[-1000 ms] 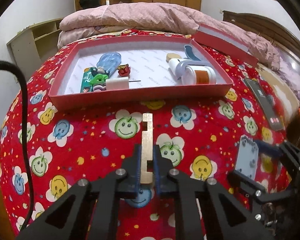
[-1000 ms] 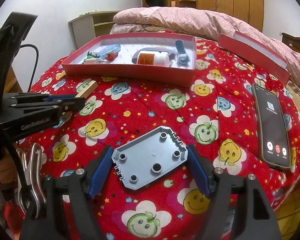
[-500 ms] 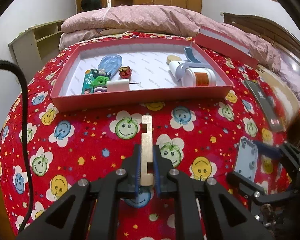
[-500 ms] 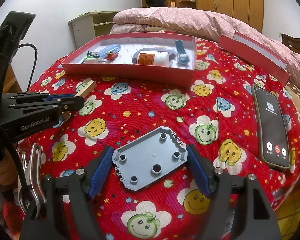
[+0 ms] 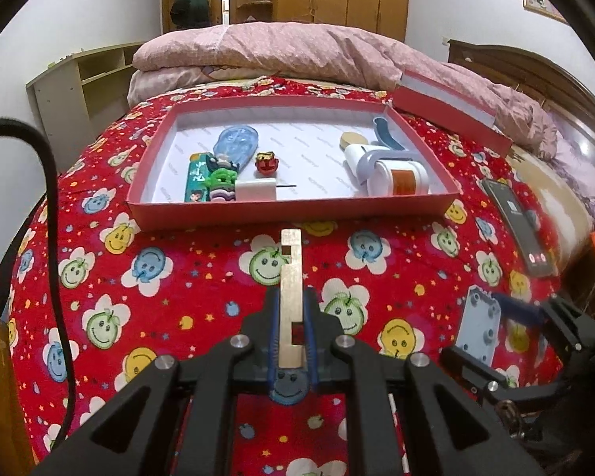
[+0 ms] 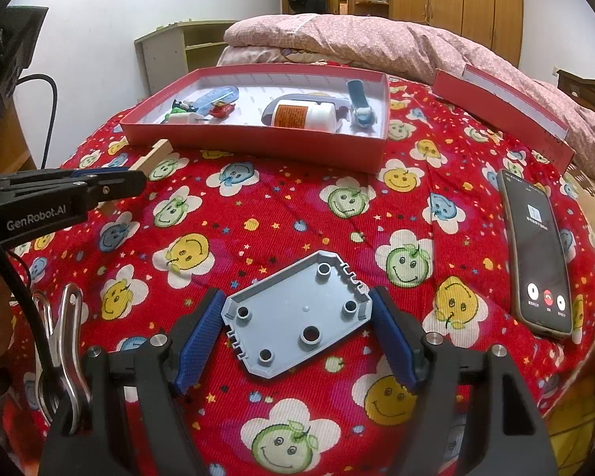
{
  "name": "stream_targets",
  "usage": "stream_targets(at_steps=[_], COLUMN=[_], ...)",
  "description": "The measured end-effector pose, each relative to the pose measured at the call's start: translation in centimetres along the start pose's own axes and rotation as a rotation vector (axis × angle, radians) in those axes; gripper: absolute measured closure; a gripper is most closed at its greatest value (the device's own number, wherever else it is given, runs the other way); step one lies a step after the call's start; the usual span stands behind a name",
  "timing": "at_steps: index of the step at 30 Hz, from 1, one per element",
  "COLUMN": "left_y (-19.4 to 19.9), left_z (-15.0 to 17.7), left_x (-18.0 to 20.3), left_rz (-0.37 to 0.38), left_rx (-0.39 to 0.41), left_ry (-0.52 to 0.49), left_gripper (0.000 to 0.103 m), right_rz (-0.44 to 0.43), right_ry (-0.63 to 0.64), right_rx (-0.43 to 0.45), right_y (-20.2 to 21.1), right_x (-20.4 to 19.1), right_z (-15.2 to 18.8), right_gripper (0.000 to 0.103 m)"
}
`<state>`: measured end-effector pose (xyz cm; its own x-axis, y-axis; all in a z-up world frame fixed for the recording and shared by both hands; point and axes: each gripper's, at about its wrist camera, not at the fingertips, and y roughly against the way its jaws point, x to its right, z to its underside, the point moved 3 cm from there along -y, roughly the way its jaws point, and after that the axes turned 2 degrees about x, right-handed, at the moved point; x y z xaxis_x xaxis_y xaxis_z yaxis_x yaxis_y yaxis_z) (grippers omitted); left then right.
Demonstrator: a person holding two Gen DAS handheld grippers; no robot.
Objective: Organize rigid objects
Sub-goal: 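Lift and carry grey plate and wooden stick over the tray with both tools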
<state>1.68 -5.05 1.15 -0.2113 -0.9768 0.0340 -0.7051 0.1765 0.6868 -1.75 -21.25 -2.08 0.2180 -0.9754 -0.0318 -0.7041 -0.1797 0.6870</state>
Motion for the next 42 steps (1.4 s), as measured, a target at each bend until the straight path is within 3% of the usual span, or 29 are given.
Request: stream_targets(at_steps=[20, 27, 34, 42], left_y=[2.2, 2.7, 2.8, 2.8], left_z=[-0.4, -0.5, -0.8, -3.3], left_x=[-2.1, -2.9, -3.1, -3.3], left_rz=[-0.009, -0.011, -0.011, -0.001], left_rx=[0.045, 0.056, 0.062, 0.081], left_ry=[0.053, 0.069, 0.066, 0.067], left_gripper=[0.092, 0.091, 0.092, 0.092], right_rz=[0.018, -0.021, -0.039, -0.059], right_ry=[-0.004, -0.052, -0.051, -0.037], right_rx=[-0.002, 0.001, 0.023, 0.061], right_y=[0.3, 0.4, 0.9, 1.4], right_x=[0.2, 0.6, 0.3, 0.0], right_z=[0.0, -0.5, -1.8, -4.8], right_gripper=[0.029, 0.029, 0.029, 0.029])
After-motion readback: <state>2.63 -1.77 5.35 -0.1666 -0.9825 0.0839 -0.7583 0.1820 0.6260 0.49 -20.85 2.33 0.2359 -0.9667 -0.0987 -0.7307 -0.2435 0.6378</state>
